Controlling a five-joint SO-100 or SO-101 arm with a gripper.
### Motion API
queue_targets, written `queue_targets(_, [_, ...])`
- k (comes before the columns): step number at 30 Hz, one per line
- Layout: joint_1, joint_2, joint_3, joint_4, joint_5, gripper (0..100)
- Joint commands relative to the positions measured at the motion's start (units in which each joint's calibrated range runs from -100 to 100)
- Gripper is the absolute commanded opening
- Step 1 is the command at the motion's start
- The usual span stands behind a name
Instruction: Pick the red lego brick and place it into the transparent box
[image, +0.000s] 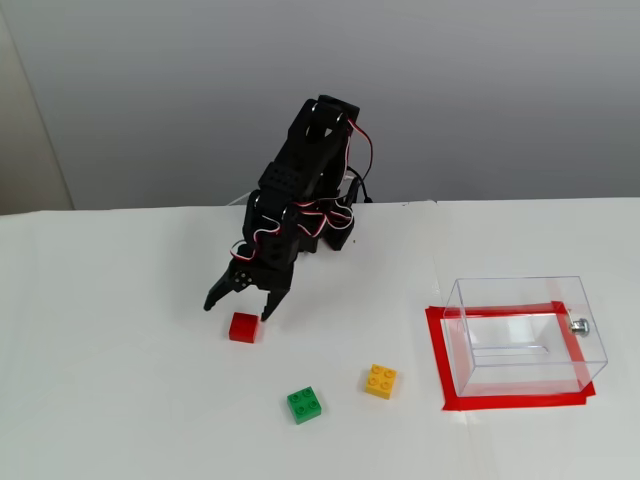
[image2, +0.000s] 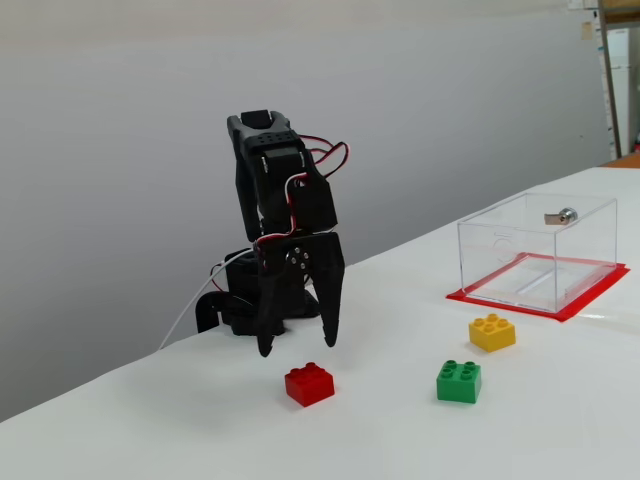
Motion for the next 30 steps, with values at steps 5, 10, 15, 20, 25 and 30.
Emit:
queue_targets(5, [0.26, 4.13, -0.23, -2.23, -0.24, 39])
queue_targets(10, [0.70, 6.67, -0.32, -6.84, -0.24, 39])
queue_targets(15, [0.19, 8.03, -0.14, -7.28, -0.24, 39])
queue_targets(20, [0.55, 8.79, 2.39, -7.28, -0.24, 39])
queue_targets(25, [0.11, 8.79, 5.28, -7.37, -0.30, 39])
queue_targets(30, [-0.41, 8.79, 6.64, -11.98, -1.50, 39])
